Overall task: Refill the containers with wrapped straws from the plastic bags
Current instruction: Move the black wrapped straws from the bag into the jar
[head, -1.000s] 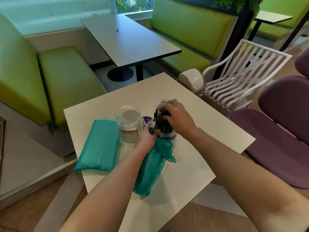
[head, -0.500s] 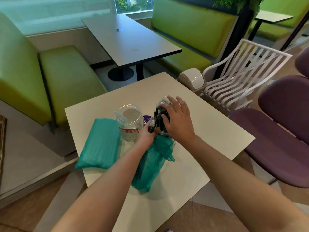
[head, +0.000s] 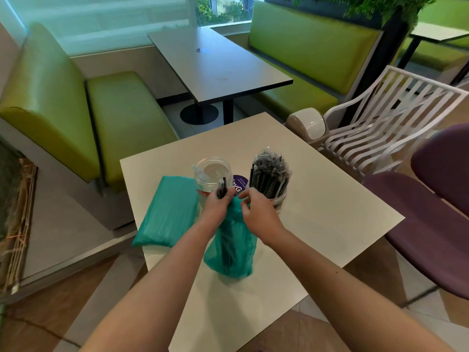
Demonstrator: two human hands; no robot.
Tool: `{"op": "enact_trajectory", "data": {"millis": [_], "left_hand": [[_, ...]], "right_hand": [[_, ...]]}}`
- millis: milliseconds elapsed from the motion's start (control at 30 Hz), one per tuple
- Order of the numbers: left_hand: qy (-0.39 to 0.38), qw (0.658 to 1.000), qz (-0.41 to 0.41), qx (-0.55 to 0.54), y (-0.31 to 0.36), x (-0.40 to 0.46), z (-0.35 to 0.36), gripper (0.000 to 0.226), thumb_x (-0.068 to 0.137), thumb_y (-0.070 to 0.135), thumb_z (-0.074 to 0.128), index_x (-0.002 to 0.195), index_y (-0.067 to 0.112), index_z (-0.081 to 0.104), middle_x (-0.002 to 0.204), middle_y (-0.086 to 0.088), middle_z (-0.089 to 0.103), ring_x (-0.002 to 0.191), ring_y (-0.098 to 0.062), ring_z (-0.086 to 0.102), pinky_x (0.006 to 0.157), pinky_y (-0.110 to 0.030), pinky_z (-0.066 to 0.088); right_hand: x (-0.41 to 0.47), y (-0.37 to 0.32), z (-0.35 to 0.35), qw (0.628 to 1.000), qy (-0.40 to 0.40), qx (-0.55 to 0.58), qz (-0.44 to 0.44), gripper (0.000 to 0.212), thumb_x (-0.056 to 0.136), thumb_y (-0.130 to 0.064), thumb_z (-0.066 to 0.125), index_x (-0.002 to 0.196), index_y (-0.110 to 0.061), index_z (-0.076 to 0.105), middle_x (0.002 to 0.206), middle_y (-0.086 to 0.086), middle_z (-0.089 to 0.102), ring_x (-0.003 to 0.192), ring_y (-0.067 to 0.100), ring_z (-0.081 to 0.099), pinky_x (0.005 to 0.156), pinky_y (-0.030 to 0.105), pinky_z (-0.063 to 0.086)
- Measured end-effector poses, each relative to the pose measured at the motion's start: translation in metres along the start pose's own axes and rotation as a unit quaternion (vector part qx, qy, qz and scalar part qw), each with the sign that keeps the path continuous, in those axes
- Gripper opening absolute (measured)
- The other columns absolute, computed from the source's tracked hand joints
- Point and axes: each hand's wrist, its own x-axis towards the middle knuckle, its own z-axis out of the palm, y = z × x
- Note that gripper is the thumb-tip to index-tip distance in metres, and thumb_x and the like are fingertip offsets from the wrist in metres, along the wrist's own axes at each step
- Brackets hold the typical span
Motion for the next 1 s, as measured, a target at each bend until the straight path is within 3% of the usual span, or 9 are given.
{"op": "enact_trajectory", "data": {"millis": [100,200,300,367,467,633,833,933,1000], "left_hand": [[-0.003,1.0,-0.004,-0.016,-0.003,-0.003,-0.006,0.015,0.099,0.033,0.055,0.106,0.02,0.059,0.095,0.005,0.064,0.09,-0.01,0.057,0.073,-0.024,0.042],[-0.006,0.999,-0.013,-0.029,-0.005,-0.005,-0.009,0.019,0.099,0.032,0.054,0.112,0.018,0.058,0.103,0.0,0.064,0.09,-0.011,0.058,0.069,-0.021,0.043],[-0.013,0.999,-0.025,-0.041,-0.007,-0.006,-0.009,0.024,0.099,0.031,0.054,0.117,0.015,0.059,0.102,0.0,0.065,0.087,-0.01,0.06,0.064,-0.018,0.044],[-0.017,0.998,-0.036,-0.053,-0.008,-0.006,-0.01,0.027,0.099,0.03,0.055,0.12,0.014,0.06,0.105,-0.003,0.067,0.092,-0.015,0.062,0.069,-0.021,0.047],[-0.027,0.995,-0.054,-0.082,-0.007,-0.005,-0.011,0.031,0.097,0.03,0.058,0.12,0.009,0.062,0.101,-0.006,0.069,0.092,-0.018,0.065,0.075,-0.026,0.051],[-0.052,0.992,-0.066,-0.092,-0.006,-0.006,-0.014,0.042,0.09,0.034,0.067,0.123,0.007,0.062,0.107,-0.011,0.07,0.105,-0.025,0.065,0.095,-0.038,0.051],[-0.106,0.982,-0.088,-0.127,-0.004,-0.012,-0.023,0.037,0.088,0.025,0.07,0.122,0.011,0.066,0.114,-0.015,0.07,0.113,-0.03,0.064,0.103,-0.046,0.048],[-0.115,0.978,-0.087,-0.148,-0.002,-0.017,-0.025,0.036,0.094,0.018,0.063,0.13,0.013,0.062,0.119,-0.018,0.067,0.115,-0.032,0.063,0.103,-0.047,0.048],[-0.106,0.983,-0.08,-0.126,-0.005,-0.017,-0.025,0.027,0.098,0.021,0.057,0.124,0.019,0.065,0.121,-0.016,0.066,0.115,-0.031,0.062,0.103,-0.047,0.048]], "right_hand": [[0.002,0.003,0.006,0.999,-0.04,-0.009,0.023,0.026,0.098,-0.011,0.047,0.118,-0.013,0.064,0.107,0.005,0.067,0.088,0.013,0.063,0.069,0.021,0.046],[0.003,0.001,0.009,0.995,-0.093,0.001,0.038,0.03,0.094,-0.013,0.059,0.124,-0.01,0.063,0.117,0.006,0.067,0.104,0.018,0.063,0.083,0.022,0.047],[0.006,0.0,0.013,0.989,-0.134,0.021,0.053,0.033,0.086,-0.019,0.071,0.118,-0.011,0.067,0.11,0.009,0.071,0.098,0.02,0.067,0.088,0.034,0.054],[0.006,-0.002,0.015,0.987,-0.145,0.045,0.053,0.032,0.085,-0.016,0.072,0.115,-0.009,0.067,0.107,0.01,0.071,0.093,0.021,0.067,0.081,0.031,0.055],[0.005,-0.005,0.018,0.987,-0.149,0.045,0.047,0.028,0.086,-0.013,0.069,0.113,-0.007,0.066,0.105,0.011,0.07,0.086,0.016,0.062,0.064,0.016,0.047],[0.007,-0.006,0.025,0.988,-0.143,0.029,0.044,0.02,0.086,-0.02,0.066,0.104,-0.01,0.069,0.098,0.011,0.07,0.091,0.026,0.066,0.084,0.041,0.054],[0.013,-0.008,0.018,0.986,-0.152,0.028,0.063,0.033,0.099,-0.019,0.052,0.13,-0.012,0.056,0.118,0.01,0.063,0.102,0.02,0.057,0.081,0.026,0.041],[0.015,-0.007,0.016,0.986,-0.138,0.057,0.077,0.036,0.1,-0.021,0.049,0.136,-0.017,0.051,0.123,0.009,0.062,0.109,0.023,0.058,0.09,0.032,0.047],[0.017,-0.006,0.014,0.986,-0.124,0.073,0.09,0.035,0.1,-0.024,0.051,0.134,-0.019,0.052,0.121,0.008,0.063,0.105,0.021,0.059,0.089,0.033,0.048]]}}
